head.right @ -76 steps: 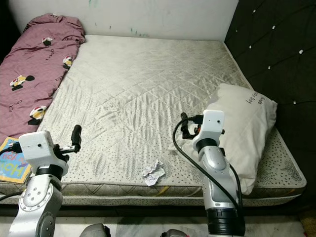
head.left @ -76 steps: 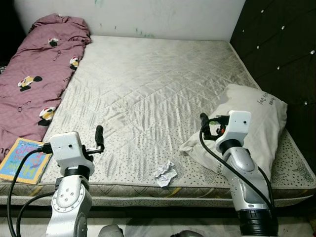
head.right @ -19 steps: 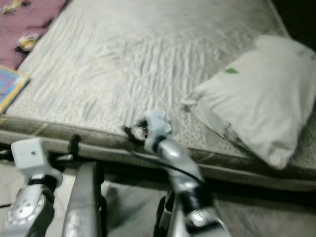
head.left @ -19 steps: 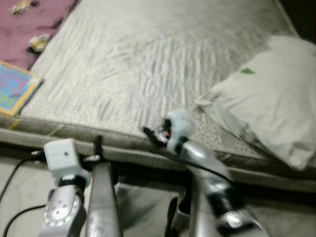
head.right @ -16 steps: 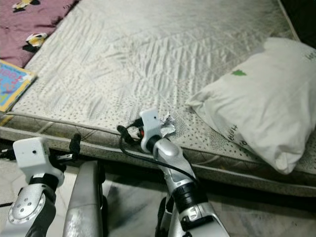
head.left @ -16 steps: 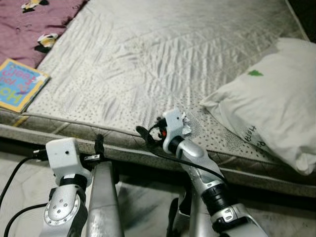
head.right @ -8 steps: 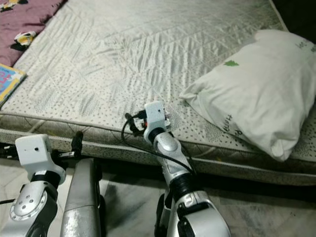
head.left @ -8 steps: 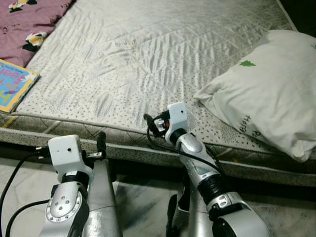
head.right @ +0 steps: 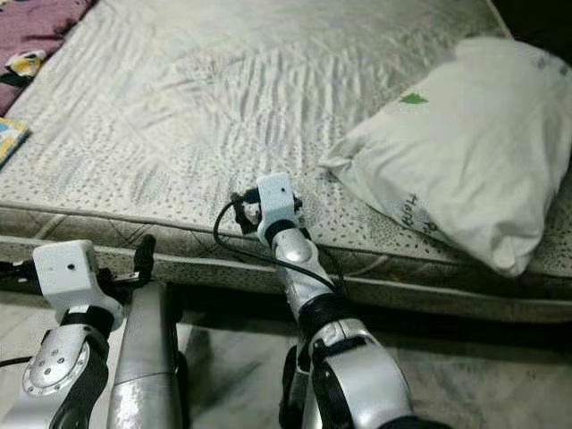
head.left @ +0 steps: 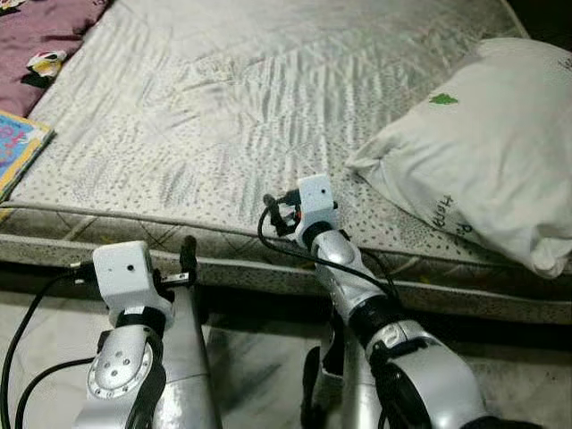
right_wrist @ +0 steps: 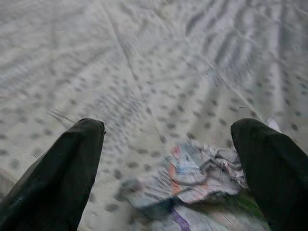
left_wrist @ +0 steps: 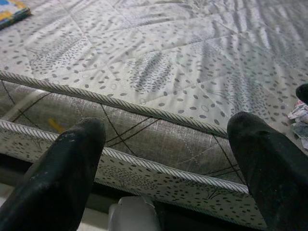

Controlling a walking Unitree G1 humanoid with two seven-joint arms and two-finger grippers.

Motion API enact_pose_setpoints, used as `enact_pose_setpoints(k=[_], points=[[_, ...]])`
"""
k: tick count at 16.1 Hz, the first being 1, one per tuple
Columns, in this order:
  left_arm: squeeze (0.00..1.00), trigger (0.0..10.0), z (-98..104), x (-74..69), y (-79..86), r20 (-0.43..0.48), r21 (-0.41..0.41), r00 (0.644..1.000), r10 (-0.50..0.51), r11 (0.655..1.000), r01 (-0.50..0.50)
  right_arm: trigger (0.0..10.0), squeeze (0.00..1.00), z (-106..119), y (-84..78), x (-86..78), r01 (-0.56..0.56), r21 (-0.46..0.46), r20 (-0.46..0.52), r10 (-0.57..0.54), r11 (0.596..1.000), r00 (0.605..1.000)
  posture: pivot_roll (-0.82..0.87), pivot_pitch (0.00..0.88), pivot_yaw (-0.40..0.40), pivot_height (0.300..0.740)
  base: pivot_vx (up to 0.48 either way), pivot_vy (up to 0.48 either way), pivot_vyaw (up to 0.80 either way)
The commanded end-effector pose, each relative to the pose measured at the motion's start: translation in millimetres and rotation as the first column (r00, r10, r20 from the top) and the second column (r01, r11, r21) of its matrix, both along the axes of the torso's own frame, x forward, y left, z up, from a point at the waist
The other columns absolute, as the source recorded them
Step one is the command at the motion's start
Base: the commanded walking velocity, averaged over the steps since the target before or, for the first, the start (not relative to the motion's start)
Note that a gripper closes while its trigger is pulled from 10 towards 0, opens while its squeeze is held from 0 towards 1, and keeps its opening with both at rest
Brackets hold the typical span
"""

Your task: Clean up the room

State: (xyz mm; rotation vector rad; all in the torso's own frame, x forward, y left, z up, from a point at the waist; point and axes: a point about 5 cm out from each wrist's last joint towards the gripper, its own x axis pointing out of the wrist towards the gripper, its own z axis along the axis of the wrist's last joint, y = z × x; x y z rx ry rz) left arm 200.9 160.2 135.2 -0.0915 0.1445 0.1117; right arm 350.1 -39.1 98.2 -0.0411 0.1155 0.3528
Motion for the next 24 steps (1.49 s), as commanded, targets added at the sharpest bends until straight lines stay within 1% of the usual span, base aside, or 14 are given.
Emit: enact_pose_setpoints(k=[1,2,4,5,6,7,8,9,10,11,15,20,21,24], points=[[0.00,10.0,-0.9,2.7,-2.3,-0.010,0.005,1.000,-0.009,1.000,0.009,10.0,0.00,2.2,-0.4,4.2,0.024,-0.025,-0.005,-0.024,0.999,1.000,0.17,0.192,-0.069,0.483,0.000,0.000,0.00],[0.00,10.0,0.2,5.5,-3.6,-0.005,0.007,1.000,-0.015,1.000,0.015,10.0,0.00,1.3,-2.2,5.9,0.031,-0.061,-0.014,-0.032,0.998,0.999,0.18,0.193,-0.071,0.483,0.000,0.000,0.00],[0.00,10.0,2.4,7.1,-3.6,0.002,0.010,1.000,-0.015,1.000,0.015,10.0,0.00,-5.4,-7.5,7.0,0.069,-0.081,-0.070,-0.075,0.994,0.995,0.19,0.195,-0.079,0.483,0.000,0.000,0.00],[0.00,10.0,2.5,5.5,-2.2,0.003,0.012,1.000,-0.011,1.000,0.011,10.0,0.00,-10.6,-10.6,6.8,0.089,-0.078,-0.118,-0.098,0.993,0.988,0.19,0.195,-0.079,0.483,0.000,0.000,0.00],[0.00,10.0,1.1,3.3,-1.7,-0.002,0.014,1.000,-0.006,1.000,0.006,10.0,0.00,-15.2,-11.4,5.7,0.088,-0.109,-0.146,-0.104,0.990,0.984,0.19,0.194,-0.085,0.483,0.000,0.000,0.00],[0.00,10.0,0.0,2.4,-2.0,-0.006,0.014,1.000,-0.003,1.000,0.003,10.0,0.00,-18.3,-10.9,4.6,0.088,-0.107,-0.174,-0.105,0.990,0.979,0.19,0.190,-0.090,0.483,0.000,0.000,0.00],[0.00,10.0,-0.2,2.5,-2.7,-0.007,0.013,1.000,-0.001,1.000,0.002,10.0,0.00,-23.1,-9.8,2.1,0.068,-0.140,-0.197,-0.095,0.988,0.976,0.19,0.189,-0.091,0.483,0.000,0.000,0.00],[0.00,10.0,0.0,2.7,-3.3,-0.006,0.012,1.000,-0.002,1.000,0.002,10.0,0.00,-25.2,-9.0,0.7,0.071,-0.124,-0.213,-0.096,0.990,0.972,0.19,0.189,-0.091,0.483,0.000,0.000,0.00],[0.00,10.0,0.5,3.8,-4.5,-0.004,0.011,1.000,-0.005,1.000,0.005,4.2,0.00,-27.1,-6.3,-1.3,0.055,-0.107,-0.223,-0.078,0.993,0.972,0.20,0.188,-0.093,0.483,0.000,0.000,0.00],[0.00,10.0,0.4,4.4,-4.7,-0.004,0.012,1.000,-0.007,1.000,0.007,0.0,0.00,-30.4,-5.5,-3.3,0.050,-0.109,-0.241,-0.075,0.993,0.968,0.19,0.181,-0.092,0.483,0.000,0.000,0.00],[0.00,10.0,0.6,8.4,-4.9,0.002,0.015,1.000,-0.017,1.000,0.017,0.0,0.00,-36.0,-3.6,-7.5,0.041,-0.079,-0.273,-0.061,0.996,0.960,0.19,0.167,-0.091,0.483,0.000,0.000,0.00],[0.00,10.0,0.2,13.1,-7.5,0.013,0.015,1.000,-0.027,1.000,0.027,0.0,0.00,-33.6,-10.8,-3.8,0.050,-0.064,-0.273,-0.066,0.997,0.960,0.19,0.135,-0.101,0.483,0.000,0.000,0.00],[0.00,10.0,0.6,14.7,-6.1,0.018,0.018,1.000,-0.026,1.000,0.025,0.0,0.00,-32.4,-11.0,-2.9,0.051,-0.063,-0.271,-0.066,0.997,0.960,0.19,0.142,-0.101,0.483,0.000,0.000,0.00],[0.00,10.0,2.0,19.2,-2.6,0.040,0.020,0.999,-0.002,1.000,0.001,0.0,0.00,-30.3,-10.7,-1.6,0.051,-0.055,-0.267,-0.064,0.997,0.962,0.18,0.121,-0.116,0.483,0.000,0.000,0.00]])
